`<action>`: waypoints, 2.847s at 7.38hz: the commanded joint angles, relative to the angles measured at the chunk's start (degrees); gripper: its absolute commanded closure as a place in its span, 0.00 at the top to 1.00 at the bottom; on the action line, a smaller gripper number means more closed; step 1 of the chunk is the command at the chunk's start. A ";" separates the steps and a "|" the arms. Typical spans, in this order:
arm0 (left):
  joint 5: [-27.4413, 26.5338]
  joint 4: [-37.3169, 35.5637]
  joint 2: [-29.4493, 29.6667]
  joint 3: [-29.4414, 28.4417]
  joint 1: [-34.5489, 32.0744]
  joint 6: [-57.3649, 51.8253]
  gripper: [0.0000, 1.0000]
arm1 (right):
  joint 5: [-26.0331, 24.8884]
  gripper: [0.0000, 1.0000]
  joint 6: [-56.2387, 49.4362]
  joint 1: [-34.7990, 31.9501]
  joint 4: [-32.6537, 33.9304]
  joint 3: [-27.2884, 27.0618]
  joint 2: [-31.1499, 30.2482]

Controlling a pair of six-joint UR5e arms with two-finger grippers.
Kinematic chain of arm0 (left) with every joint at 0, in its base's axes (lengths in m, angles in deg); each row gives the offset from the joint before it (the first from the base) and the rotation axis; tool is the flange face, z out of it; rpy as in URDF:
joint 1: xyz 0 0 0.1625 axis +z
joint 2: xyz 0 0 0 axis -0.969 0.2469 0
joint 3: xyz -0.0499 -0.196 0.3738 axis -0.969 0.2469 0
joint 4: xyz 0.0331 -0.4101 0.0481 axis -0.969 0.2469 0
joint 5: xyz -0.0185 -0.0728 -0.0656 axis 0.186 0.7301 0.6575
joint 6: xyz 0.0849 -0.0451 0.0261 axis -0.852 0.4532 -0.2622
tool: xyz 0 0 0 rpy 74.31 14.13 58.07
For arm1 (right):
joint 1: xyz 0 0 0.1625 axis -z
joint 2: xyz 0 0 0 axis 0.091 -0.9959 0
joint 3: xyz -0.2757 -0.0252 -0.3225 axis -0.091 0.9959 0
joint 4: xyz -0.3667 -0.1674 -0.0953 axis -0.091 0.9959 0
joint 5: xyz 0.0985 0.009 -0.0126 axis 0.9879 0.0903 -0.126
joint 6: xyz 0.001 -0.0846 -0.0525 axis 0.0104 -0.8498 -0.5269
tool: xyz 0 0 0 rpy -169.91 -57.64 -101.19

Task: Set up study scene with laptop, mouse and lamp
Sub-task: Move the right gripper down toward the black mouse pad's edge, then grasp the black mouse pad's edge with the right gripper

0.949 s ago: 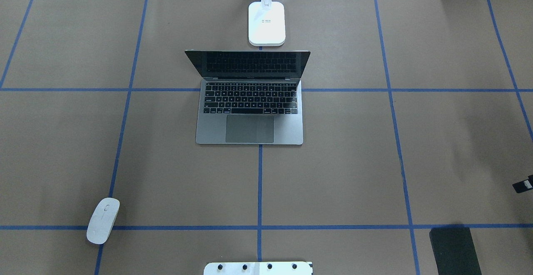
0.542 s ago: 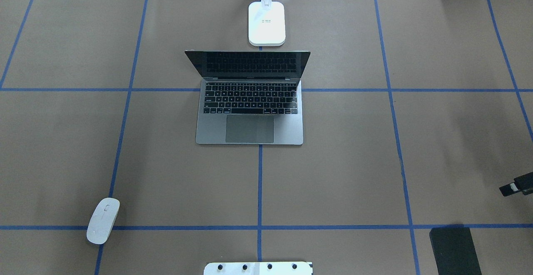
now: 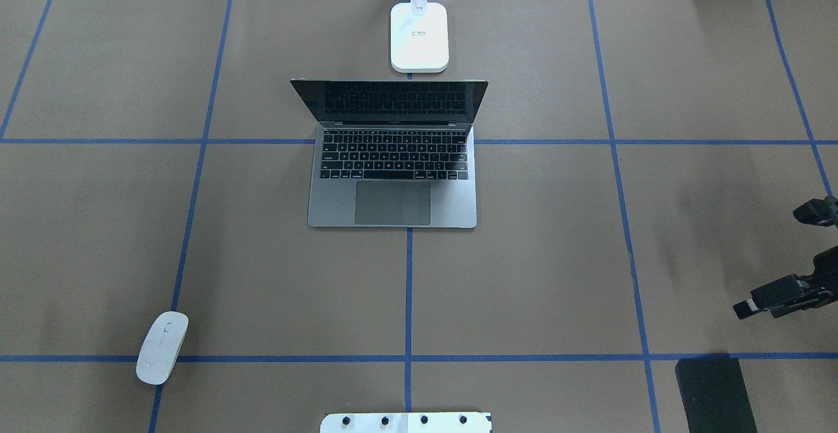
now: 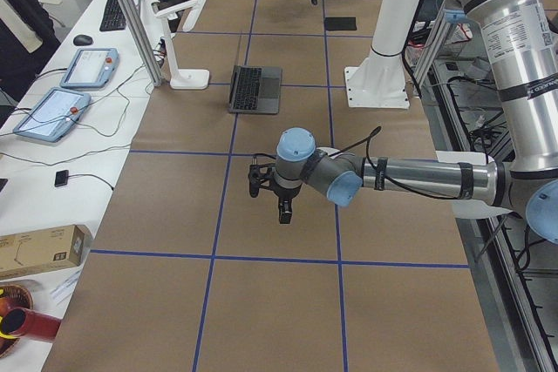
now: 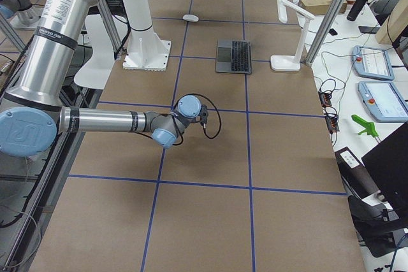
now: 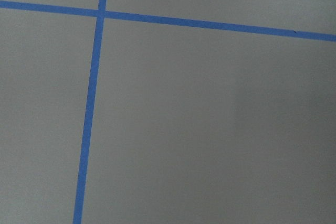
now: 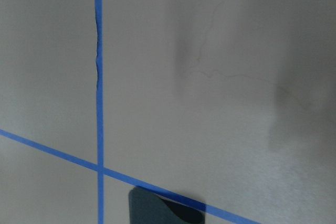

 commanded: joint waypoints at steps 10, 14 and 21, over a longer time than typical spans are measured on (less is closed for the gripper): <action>0.00 0.09 -0.06 0.00 0.08 -0.52 1.00 | -8.73 0.99 7.04 12.94 -4.91 -0.07 -5.21; 0.00 0.09 -0.06 0.08 0.00 -0.52 1.00 | -15.41 0.99 13.45 21.29 -4.91 -0.07 -4.43; 0.00 0.00 -0.06 0.00 0.08 -1.75 1.00 | -14.80 0.46 13.55 21.30 -4.91 -0.86 -4.42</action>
